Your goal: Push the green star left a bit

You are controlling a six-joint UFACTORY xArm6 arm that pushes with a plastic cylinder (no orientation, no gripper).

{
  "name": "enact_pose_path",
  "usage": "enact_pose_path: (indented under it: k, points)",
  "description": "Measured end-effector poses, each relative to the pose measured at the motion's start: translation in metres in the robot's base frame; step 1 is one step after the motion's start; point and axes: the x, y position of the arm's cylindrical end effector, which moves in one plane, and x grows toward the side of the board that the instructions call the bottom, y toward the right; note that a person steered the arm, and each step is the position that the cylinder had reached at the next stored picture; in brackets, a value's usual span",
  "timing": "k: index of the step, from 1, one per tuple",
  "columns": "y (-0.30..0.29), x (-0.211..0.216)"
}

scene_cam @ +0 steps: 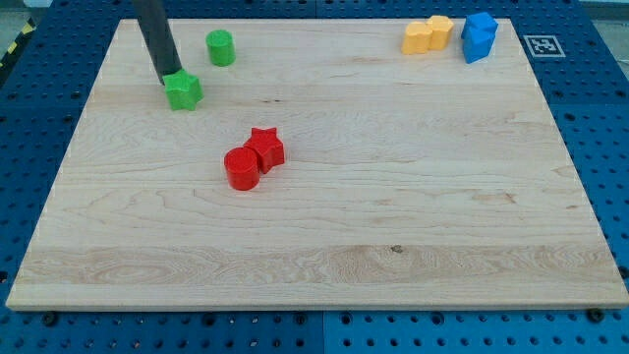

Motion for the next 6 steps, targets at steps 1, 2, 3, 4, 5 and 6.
enact_pose_path:
  k: [1,2,3,4,5,6]
  points:
    - [0.010,-0.008]
    - [0.034,-0.020]
    - [0.077,-0.015]
    - [0.084,0.022]
    - [0.056,0.038]
    - [0.019,0.038]
